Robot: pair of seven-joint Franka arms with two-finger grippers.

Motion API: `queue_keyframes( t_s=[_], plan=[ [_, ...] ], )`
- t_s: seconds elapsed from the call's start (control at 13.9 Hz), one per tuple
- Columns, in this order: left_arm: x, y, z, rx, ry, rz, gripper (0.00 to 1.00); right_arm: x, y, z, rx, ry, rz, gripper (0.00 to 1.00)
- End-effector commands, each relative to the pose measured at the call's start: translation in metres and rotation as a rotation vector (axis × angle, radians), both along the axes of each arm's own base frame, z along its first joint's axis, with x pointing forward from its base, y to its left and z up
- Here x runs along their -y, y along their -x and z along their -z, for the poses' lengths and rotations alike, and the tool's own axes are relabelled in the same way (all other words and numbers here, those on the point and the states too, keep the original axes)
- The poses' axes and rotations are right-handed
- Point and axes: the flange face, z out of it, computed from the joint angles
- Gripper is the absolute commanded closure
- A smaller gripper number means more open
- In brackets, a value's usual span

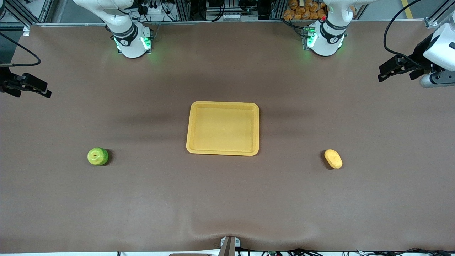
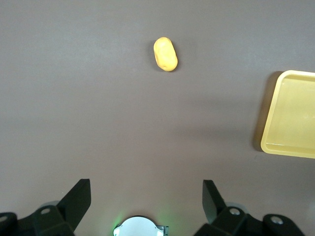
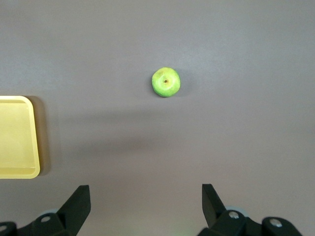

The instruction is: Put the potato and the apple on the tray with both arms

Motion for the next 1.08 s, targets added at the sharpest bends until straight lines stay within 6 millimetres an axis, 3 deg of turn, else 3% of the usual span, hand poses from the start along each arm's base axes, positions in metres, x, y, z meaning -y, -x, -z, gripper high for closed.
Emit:
queue_keyframes(
  t_s=[0.0, 0.58, 1.01],
  plan=[
    [0.0018, -0.0011, -0.0058, -0.007, 0.008, -0.011, 0.00, 0.0054, -0.0007, -0.0043, -0.001, 0.016, -0.003, 0.00],
    [-0.0064, -0.0067, -0.0121, 0.008, 0.012, -0.026, 0.00, 0.0045, -0.0008, -0.0043, -0.001, 0.016, -0.004, 0.00],
    [-0.0044, -0.0038, -0.0063, -0.021, 0.008, -0.024, 0.00, 0.0045, -0.0008, -0.0043, -0.001, 0.016, -0.004, 0.00]
  ],
)
